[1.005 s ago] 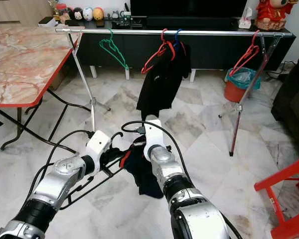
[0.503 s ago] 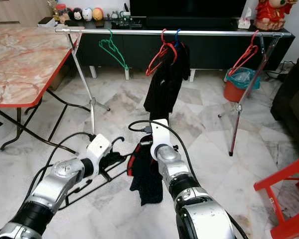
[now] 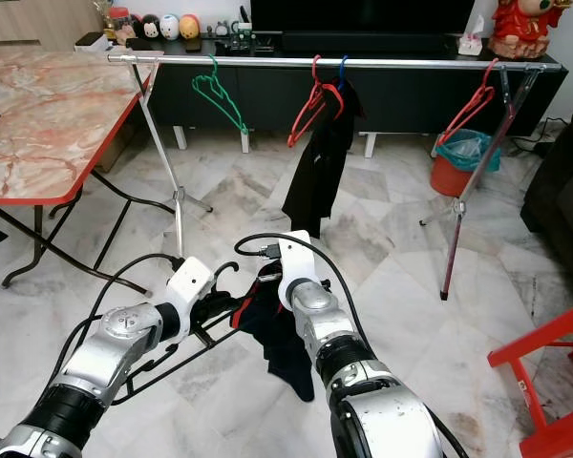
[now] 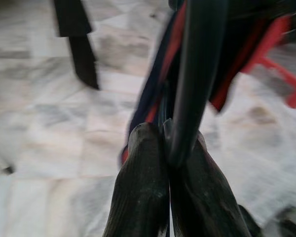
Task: Hang hanger
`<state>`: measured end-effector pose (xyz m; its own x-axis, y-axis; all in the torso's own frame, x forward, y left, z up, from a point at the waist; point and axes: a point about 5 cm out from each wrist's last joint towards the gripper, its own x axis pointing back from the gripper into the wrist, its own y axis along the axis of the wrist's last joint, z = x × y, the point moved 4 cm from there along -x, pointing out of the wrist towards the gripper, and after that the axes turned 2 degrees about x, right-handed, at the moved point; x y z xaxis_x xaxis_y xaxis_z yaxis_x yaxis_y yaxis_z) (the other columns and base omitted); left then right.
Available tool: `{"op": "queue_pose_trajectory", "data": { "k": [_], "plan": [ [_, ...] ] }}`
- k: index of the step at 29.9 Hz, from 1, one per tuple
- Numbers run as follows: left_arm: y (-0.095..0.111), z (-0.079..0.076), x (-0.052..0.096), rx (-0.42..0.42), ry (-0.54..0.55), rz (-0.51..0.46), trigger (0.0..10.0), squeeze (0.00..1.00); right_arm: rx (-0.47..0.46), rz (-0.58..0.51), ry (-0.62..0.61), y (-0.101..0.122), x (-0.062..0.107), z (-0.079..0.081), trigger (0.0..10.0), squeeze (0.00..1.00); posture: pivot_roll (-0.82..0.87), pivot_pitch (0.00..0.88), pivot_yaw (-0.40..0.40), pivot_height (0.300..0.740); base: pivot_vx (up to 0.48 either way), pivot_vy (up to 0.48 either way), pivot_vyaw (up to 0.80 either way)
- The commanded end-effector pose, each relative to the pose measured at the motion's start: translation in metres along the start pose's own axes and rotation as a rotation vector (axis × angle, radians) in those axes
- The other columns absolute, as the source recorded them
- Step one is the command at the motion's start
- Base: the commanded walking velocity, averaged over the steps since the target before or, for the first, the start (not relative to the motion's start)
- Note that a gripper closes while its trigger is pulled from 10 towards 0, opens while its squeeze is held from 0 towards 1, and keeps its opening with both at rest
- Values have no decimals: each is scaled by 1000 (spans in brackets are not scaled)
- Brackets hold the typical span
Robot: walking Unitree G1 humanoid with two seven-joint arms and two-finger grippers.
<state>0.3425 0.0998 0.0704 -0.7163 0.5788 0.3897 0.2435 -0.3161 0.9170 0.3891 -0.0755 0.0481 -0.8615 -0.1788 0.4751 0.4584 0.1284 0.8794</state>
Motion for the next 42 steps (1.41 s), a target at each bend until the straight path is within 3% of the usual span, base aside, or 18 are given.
{"op": "queue_pose_trajectory", "data": {
  "k": [1, 8, 14, 20, 42],
  "plan": [
    [5, 18, 2, 6, 82, -15, 10000, 0, 6, -20, -32, 10, 0, -10, 10000, 0, 97, 0, 14, 740, 0, 0, 0],
    [12, 7, 0, 17, 13, -47, 10000, 0, 46, -5, 35, 5, 0, 1, 10000, 0, 92, 0, 15, 740, 0, 0, 0],
    [11, -24, 1, -3, -164, -57, 10000, 0, 50, -4, 91, 2, 0, 25, 10000, 0, 98, 0, 15, 740, 0, 0, 0],
    [9, -27, 5, -9, -202, -47, 10000, 0, 59, -16, 49, 6, -1, 17, 10000, 0, 104, 0, 12, 740, 0, 0, 0],
    [9, -27, 5, -9, -202, -47, 10000, 0, 59, -16, 49, 6, -1, 17, 10000, 0, 104, 0, 12, 740, 0, 0, 0]
  ]
}}
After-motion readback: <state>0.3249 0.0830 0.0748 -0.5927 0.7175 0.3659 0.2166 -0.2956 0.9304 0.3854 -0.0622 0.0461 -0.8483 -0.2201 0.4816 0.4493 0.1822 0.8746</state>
